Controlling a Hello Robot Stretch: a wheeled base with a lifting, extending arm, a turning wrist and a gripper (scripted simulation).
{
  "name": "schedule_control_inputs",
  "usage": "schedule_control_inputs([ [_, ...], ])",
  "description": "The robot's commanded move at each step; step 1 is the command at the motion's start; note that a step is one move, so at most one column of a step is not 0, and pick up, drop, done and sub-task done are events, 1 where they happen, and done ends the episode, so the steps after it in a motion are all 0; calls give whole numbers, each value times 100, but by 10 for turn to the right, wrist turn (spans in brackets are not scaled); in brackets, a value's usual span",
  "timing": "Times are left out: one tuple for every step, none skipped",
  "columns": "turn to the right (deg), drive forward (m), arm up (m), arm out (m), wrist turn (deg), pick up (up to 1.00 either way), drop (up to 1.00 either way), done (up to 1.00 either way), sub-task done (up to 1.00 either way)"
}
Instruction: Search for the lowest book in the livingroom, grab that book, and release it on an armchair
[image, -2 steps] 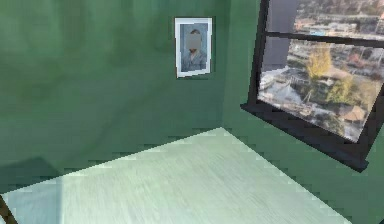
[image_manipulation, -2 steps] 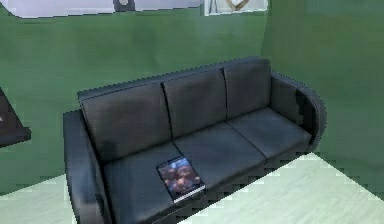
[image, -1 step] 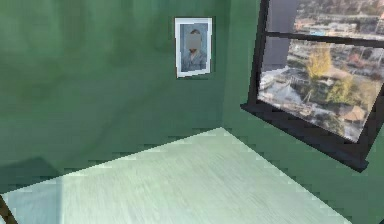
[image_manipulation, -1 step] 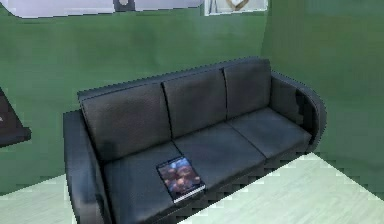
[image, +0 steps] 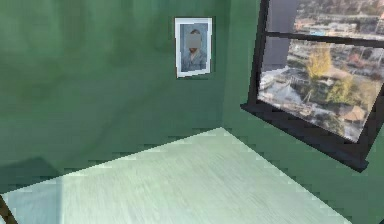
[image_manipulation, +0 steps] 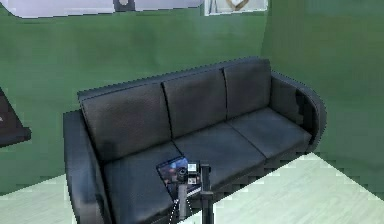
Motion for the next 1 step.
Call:
schedule_control_inputs([
  [0,0,0,0,450,0,0,0,0],
])
